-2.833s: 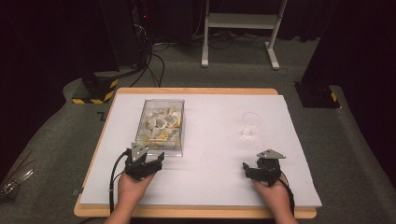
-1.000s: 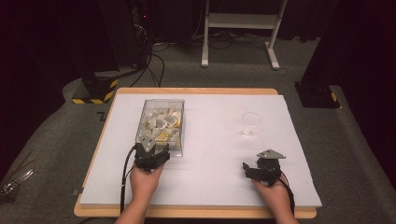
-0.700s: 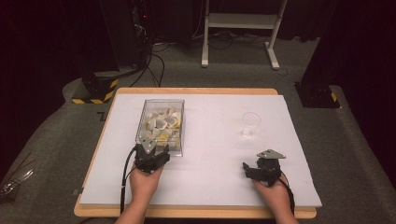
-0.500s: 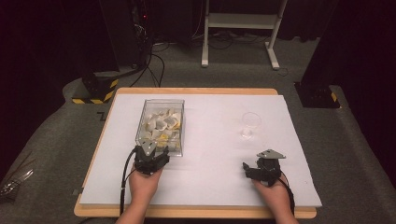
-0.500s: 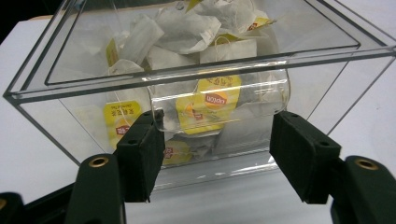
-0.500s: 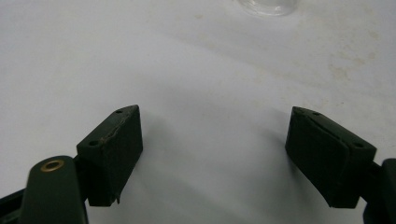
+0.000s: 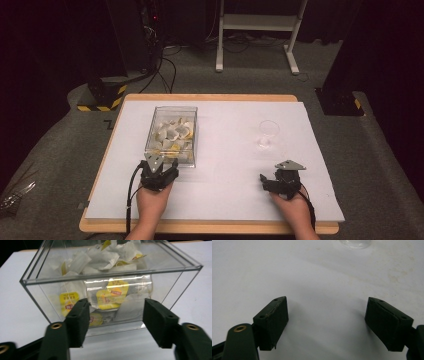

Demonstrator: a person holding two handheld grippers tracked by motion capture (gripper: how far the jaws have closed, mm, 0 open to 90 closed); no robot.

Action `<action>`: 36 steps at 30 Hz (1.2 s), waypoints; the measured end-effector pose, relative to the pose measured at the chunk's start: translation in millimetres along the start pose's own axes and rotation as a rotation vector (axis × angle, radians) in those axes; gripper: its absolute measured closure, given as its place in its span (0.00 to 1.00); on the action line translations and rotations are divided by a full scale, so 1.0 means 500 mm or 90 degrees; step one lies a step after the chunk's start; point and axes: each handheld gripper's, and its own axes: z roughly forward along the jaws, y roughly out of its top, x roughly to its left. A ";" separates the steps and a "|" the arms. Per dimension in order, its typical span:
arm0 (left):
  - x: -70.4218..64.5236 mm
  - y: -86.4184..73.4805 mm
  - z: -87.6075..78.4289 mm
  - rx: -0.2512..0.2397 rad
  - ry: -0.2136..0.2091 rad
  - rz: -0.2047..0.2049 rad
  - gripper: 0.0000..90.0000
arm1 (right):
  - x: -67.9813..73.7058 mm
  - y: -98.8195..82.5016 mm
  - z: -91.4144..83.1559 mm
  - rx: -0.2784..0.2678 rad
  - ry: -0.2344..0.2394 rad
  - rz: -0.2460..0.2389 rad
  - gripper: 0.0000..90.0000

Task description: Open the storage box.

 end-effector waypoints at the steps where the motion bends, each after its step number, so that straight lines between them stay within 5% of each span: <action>1: -0.007 0.003 0.002 -0.003 0.000 0.006 0.38 | 0.000 0.000 0.000 0.000 0.000 -0.001 0.21; 7: -0.015 0.007 0.019 0.001 0.019 0.017 0.28 | 0.000 0.000 0.000 0.000 -0.001 -0.002 0.21; 15: -0.024 0.002 0.031 0.002 0.042 0.010 0.35 | 0.000 0.000 0.000 0.000 0.000 -0.001 0.21; 36: -0.026 0.004 0.016 0.016 0.048 0.011 0.36 | 0.000 0.000 0.000 -0.001 0.000 -0.002 0.21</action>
